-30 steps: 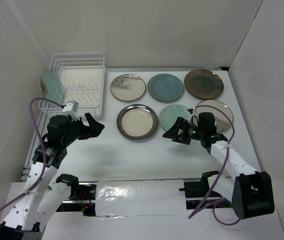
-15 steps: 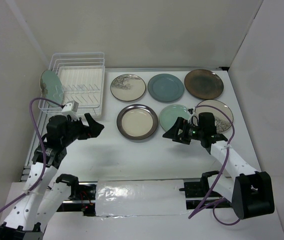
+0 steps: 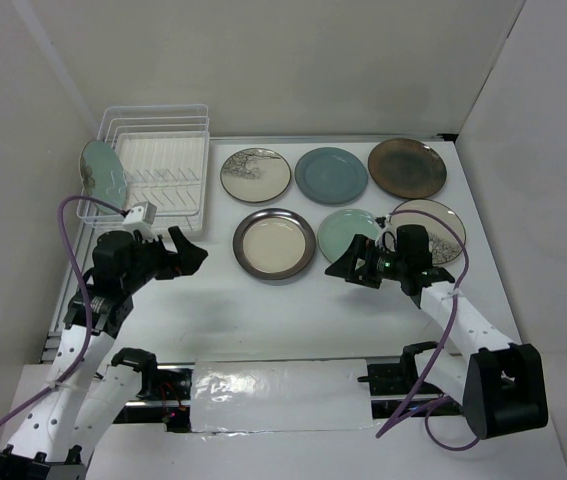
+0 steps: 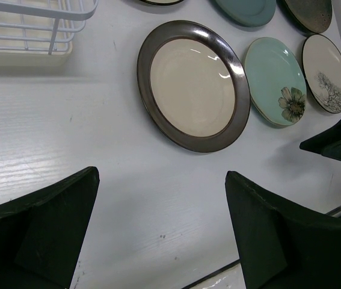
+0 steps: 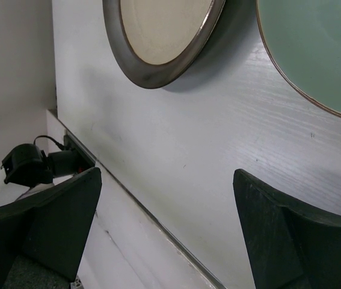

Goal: Load the plates into the dish rack

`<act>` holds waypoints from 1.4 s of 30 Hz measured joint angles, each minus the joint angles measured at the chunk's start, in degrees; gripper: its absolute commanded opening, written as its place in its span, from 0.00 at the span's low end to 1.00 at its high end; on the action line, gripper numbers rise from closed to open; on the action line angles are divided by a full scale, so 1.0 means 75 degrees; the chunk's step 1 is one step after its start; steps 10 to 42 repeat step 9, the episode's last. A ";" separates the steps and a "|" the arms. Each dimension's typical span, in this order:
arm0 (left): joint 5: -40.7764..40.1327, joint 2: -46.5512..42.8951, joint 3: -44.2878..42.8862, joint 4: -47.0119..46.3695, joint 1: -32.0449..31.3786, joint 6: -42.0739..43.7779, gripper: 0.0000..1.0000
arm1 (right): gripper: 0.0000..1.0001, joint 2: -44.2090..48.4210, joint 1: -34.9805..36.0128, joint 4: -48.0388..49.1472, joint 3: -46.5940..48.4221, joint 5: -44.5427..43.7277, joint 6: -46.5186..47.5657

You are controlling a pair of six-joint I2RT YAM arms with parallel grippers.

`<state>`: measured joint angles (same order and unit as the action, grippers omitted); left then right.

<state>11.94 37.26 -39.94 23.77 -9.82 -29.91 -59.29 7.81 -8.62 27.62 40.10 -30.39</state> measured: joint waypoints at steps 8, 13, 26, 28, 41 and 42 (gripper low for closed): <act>0.0003 -0.0003 0.0000 -0.0003 0.0000 0.0000 0.98 | 0.99 0.0166 0.0000 -0.0006 0.0000 -0.0184 0.0044; 0.0003 -0.0012 0.0000 0.0000 0.0000 0.0000 0.98 | 0.99 0.0175 0.0000 -0.0009 0.0000 -0.0187 0.0047; 0.0003 -0.0012 0.0000 0.0000 0.0000 0.0000 0.98 | 0.99 0.0175 0.0000 -0.0009 0.0000 -0.0187 0.0047; 0.0003 -0.0012 0.0000 0.0000 0.0000 0.0000 0.98 | 0.99 0.0175 0.0000 -0.0009 0.0000 -0.0187 0.0047; 0.0003 -0.0012 0.0000 0.0000 0.0000 0.0000 0.98 | 0.99 0.0175 0.0000 -0.0009 0.0000 -0.0187 0.0047; 0.0003 -0.0012 0.0000 0.0000 0.0000 0.0000 0.98 | 0.99 0.0175 0.0000 -0.0009 0.0000 -0.0187 0.0047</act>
